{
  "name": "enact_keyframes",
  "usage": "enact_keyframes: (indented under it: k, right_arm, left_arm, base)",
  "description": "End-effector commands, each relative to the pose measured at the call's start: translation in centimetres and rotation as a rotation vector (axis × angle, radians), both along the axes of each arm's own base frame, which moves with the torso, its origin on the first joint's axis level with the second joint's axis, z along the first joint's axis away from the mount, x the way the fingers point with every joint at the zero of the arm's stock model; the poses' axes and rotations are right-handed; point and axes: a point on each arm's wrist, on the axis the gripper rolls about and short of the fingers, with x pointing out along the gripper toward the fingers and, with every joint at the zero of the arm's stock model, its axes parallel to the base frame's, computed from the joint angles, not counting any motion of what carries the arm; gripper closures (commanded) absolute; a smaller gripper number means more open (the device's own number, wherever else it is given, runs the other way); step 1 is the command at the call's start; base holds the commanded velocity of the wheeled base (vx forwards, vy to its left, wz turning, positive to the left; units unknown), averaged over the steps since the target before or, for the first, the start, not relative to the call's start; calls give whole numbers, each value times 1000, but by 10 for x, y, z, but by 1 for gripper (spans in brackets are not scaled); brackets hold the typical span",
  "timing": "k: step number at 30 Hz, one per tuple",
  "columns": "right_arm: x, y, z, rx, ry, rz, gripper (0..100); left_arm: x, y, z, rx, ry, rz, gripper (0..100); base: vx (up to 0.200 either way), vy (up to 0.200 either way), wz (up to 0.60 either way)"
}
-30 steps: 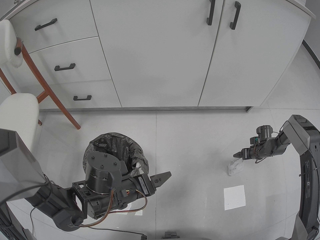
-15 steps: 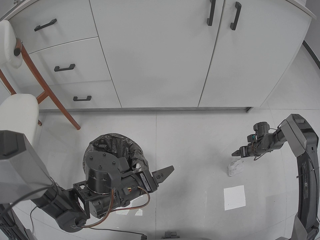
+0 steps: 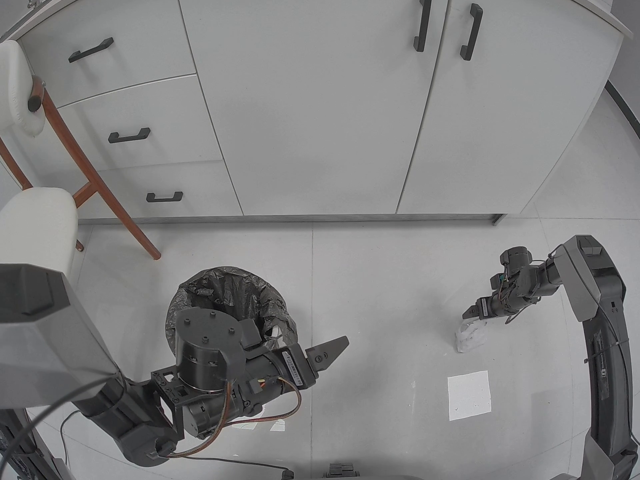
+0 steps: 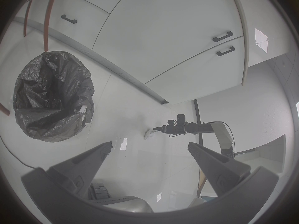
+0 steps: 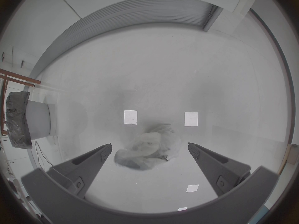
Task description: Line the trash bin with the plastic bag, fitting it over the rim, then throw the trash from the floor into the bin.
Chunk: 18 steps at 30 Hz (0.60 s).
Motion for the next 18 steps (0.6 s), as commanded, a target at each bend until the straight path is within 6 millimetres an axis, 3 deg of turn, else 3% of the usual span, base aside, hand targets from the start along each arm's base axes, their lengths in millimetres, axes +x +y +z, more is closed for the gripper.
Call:
enact_keyframes:
  k: [1,7,18]
  right_arm:
    - [5,1,-13,2,7,-1,0]
    - [7,15,-18,5,21,24,0]
    - [7,14,-16,-8,53,16,0]
  left_arm:
    - [0,0,-1,1,1,0,0]
    - [0,0,1,4,-7,-1,0]
    - [0,0,1,9,-11,-2,0]
  base:
    - [0,0,0]
    - [0,0,0]
    - [0,0,0]
